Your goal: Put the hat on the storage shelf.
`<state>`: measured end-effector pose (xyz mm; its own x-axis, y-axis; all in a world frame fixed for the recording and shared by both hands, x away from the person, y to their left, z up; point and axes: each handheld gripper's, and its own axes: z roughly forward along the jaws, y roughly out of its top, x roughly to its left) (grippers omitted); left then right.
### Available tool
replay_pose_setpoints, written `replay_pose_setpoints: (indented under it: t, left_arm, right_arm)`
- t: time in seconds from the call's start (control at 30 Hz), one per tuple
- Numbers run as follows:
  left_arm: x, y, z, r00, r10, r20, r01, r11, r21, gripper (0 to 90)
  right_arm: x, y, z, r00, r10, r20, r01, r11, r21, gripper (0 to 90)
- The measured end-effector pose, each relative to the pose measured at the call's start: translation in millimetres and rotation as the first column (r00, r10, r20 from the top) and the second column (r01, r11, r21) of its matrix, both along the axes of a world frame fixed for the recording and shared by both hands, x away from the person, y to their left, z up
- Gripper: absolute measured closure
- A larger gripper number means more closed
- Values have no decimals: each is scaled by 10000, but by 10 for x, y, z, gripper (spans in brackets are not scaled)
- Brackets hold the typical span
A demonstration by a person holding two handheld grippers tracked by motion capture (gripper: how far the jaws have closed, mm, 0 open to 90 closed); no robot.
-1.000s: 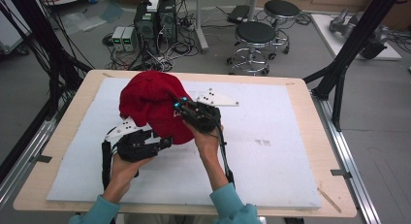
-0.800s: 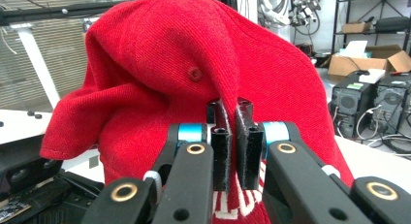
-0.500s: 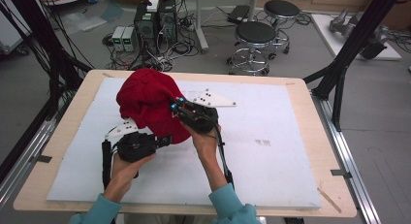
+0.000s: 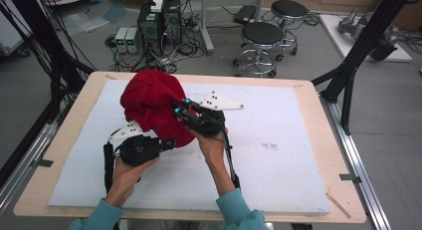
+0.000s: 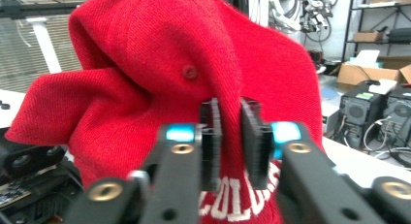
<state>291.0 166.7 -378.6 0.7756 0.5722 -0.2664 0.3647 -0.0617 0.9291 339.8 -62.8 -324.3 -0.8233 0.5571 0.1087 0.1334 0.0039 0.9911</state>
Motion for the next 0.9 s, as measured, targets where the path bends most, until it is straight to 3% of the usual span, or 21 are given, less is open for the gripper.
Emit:
replay_pose_setpoints:
  t: [0.03,0.1,0.23,0.4,0.5,0.73,0.9]
  left_arm:
    - [1,2,0,10000,-48,-41,48,10000,31,850]
    - [-4,5,3,10000,-42,4,42,9999,108,851]
    - [-11,16,9,10000,32,90,-35,9995,318,851]
    - [-6,73,46,9991,286,300,-295,9992,278,851]
    - [2,107,88,9984,403,407,-421,9982,430,851]
    - [49,189,210,9947,628,820,-705,9930,950,851]
    - [141,255,320,9894,896,1143,-1049,9852,1357,851]
  right_arm:
    - [6,-3,-1,9999,136,-16,-136,9999,-1,607]
    - [16,9,-2,9998,-123,-123,118,9992,-386,378]
    - [29,10,-21,9977,-563,-385,523,9939,-970,116]
    - [-41,-93,1,9980,-617,-163,575,9805,-1881,100]
    - [-77,-184,-5,9978,-596,-275,522,9746,-2179,99]
    - [-150,-432,-48,9950,-977,-225,890,9643,-2493,99]
    - [-226,-705,-104,9893,-1429,-306,1280,9479,-2916,99]
